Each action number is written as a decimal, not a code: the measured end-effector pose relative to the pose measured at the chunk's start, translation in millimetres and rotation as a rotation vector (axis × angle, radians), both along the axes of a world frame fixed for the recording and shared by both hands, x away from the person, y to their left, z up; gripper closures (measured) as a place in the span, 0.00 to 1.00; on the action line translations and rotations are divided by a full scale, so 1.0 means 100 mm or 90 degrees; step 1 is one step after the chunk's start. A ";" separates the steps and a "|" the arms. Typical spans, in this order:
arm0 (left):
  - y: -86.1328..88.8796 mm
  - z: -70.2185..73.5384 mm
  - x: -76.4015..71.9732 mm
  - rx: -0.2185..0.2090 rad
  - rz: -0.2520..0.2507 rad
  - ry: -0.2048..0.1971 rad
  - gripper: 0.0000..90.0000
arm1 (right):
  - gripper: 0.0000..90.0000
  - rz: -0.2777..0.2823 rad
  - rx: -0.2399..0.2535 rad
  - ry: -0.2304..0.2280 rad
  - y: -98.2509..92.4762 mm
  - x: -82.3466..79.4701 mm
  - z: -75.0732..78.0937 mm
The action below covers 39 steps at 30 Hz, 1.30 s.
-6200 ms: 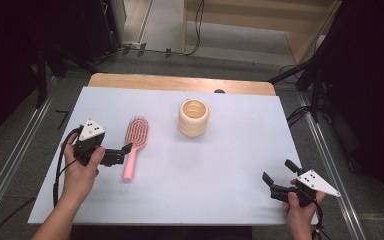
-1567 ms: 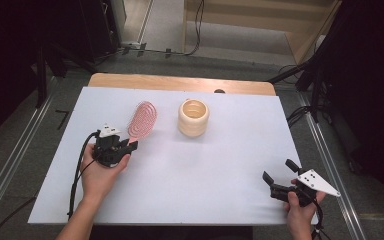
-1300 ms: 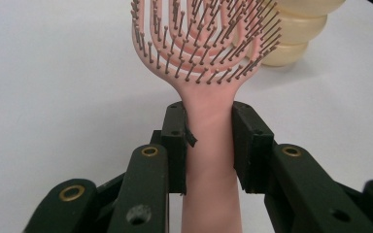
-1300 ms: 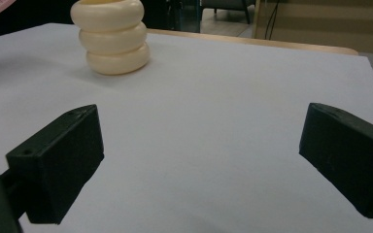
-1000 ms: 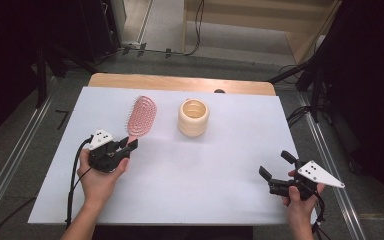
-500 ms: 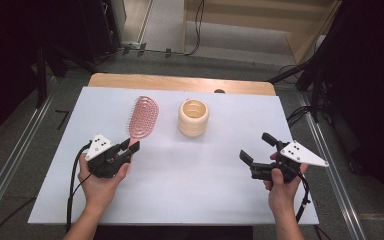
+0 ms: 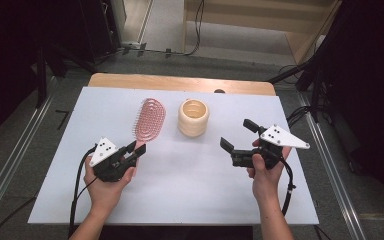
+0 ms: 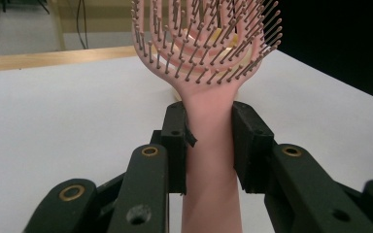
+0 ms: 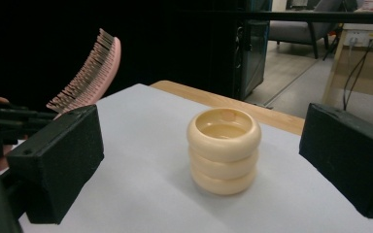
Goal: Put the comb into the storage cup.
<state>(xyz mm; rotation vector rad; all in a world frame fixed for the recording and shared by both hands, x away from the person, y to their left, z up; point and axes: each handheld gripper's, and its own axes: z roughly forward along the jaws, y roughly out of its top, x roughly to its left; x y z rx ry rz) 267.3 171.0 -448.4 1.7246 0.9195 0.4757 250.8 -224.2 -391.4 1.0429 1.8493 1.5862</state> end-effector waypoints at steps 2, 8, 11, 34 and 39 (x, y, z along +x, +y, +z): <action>-0.02 0.00 -0.02 0.007 -0.005 -0.007 0.78 | 0.01 0.012 0.006 -0.003 0.06 0.01 0.03; -0.07 -0.01 -0.06 -0.003 -0.021 -0.009 0.78 | 0.01 0.035 0.013 0.007 0.16 0.00 0.01; -0.12 -0.02 -0.08 -0.004 -0.031 -0.011 0.78 | 0.01 0.053 0.028 0.030 0.23 0.01 -0.03; -0.49 -0.02 -0.37 -0.012 -0.104 -0.037 0.78 | 0.01 0.123 0.103 0.094 0.67 -0.09 -0.06; -0.55 -0.03 -0.42 -0.009 -0.114 -0.041 0.78 | 0.01 0.128 0.117 0.112 0.69 -0.08 -0.09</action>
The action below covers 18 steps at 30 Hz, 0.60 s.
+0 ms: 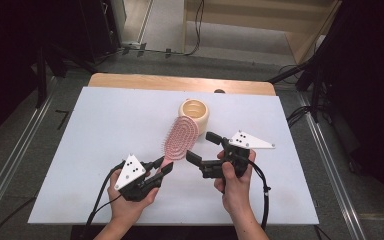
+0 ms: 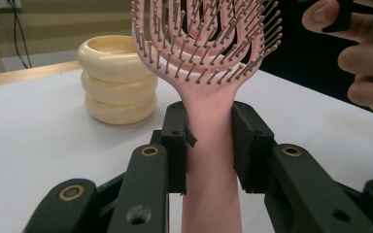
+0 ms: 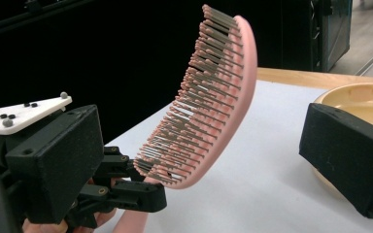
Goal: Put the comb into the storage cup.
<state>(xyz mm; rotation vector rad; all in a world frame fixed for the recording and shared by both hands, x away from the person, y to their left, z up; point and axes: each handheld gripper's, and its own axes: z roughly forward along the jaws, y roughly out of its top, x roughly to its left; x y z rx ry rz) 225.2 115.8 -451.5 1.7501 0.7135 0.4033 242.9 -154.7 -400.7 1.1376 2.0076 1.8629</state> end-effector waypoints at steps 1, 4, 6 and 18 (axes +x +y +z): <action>-0.01 0.00 0.00 -0.002 -0.001 -0.002 0.78 | 0.01 0.000 0.000 0.000 0.00 0.00 0.00; -0.03 -0.01 -0.02 0.002 -0.008 0.000 0.78 | 0.01 0.002 0.001 0.007 0.03 0.01 -0.02; -0.04 -0.01 -0.03 0.002 -0.012 -0.003 0.78 | 0.01 0.008 0.010 0.015 0.05 0.01 -0.03; -0.11 -0.03 -0.08 0.012 -0.027 -0.009 0.78 | 0.20 0.006 0.042 0.083 0.14 0.05 -0.10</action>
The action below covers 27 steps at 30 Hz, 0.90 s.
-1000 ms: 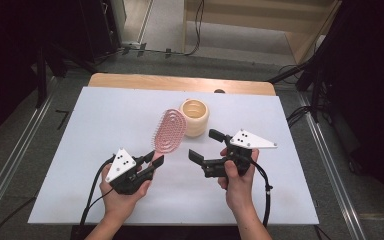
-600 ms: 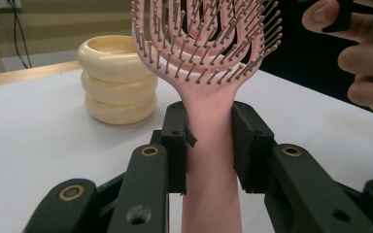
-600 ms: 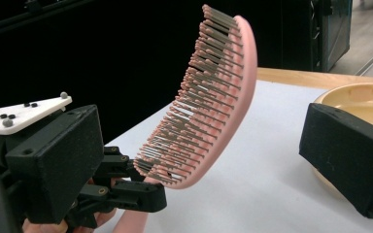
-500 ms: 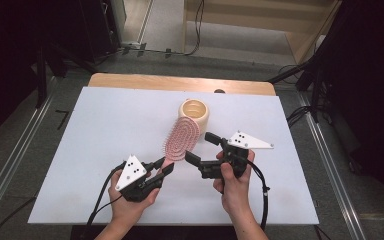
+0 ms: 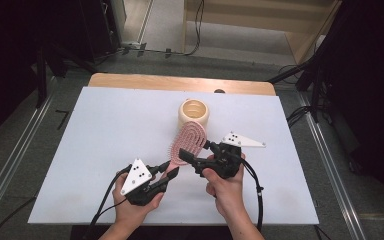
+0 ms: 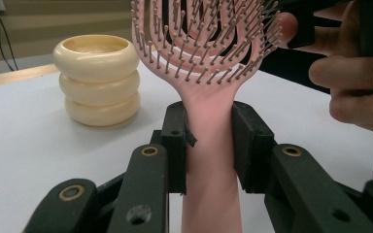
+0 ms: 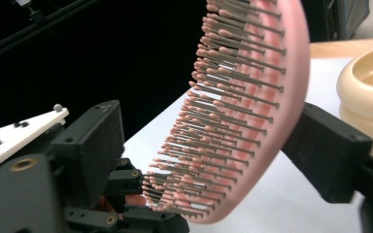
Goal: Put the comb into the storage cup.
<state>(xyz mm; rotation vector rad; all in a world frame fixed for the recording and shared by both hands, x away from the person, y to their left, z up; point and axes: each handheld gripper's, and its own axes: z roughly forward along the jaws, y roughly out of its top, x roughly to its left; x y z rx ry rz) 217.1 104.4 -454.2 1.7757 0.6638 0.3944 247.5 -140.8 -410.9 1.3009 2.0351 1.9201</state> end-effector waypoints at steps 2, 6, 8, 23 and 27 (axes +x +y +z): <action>-0.01 0.00 -0.01 -0.002 -0.001 0.002 0.78 | 0.22 -0.005 0.001 0.005 0.01 0.00 0.00; -0.02 -0.01 -0.02 -0.001 -0.004 -0.001 0.78 | 0.30 -0.012 -0.006 0.014 0.03 0.00 -0.02; -0.03 -0.01 -0.03 0.001 -0.004 -0.003 0.78 | 0.35 -0.014 -0.010 0.016 0.05 0.00 -0.03; -0.08 -0.05 -0.05 0.014 -0.007 -0.009 0.78 | 0.54 -0.019 0.029 0.069 0.03 0.04 -0.12; -0.09 -0.07 -0.05 0.023 -0.004 -0.014 0.78 | 0.59 -0.029 0.039 0.070 0.01 0.04 -0.14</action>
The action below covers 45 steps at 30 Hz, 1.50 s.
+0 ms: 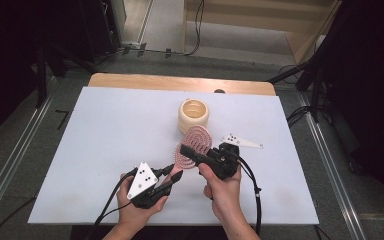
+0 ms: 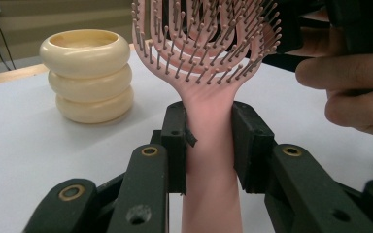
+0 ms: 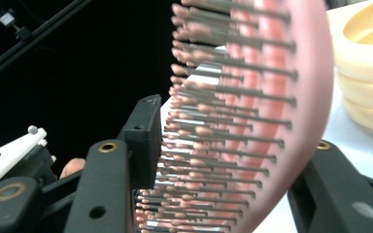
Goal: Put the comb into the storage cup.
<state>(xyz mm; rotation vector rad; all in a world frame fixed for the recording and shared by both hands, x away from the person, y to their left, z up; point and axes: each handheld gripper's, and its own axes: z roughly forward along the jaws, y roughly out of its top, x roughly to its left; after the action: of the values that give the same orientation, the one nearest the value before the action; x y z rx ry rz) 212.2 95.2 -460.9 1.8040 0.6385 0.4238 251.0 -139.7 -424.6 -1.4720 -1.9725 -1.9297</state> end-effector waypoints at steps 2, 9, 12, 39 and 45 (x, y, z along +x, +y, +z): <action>-0.01 -0.01 0.00 -0.001 0.002 0.000 0.78 | 0.62 0.004 0.010 0.002 -0.01 0.00 -0.01; 0.00 -0.03 0.00 -0.003 -0.003 -0.002 0.78 | 0.67 0.027 0.051 0.010 -0.04 0.02 -0.05; -0.01 -0.05 0.02 -0.004 -0.011 0.006 0.78 | 0.69 0.029 0.058 0.005 -0.05 0.00 -0.06; 0.30 -0.02 0.09 -0.034 -0.013 0.057 0.00 | 0.69 0.010 0.025 -0.068 -0.15 -0.05 0.02; 0.48 -0.03 0.13 -0.048 0.006 0.056 0.00 | 0.69 0.003 0.013 -0.077 -0.17 -0.06 0.04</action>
<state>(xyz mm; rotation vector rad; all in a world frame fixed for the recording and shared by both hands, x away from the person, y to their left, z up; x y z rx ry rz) 225.2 143.1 -463.6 1.7559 0.7146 0.3242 245.4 -156.9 -420.7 -1.3745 -1.9938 -2.0772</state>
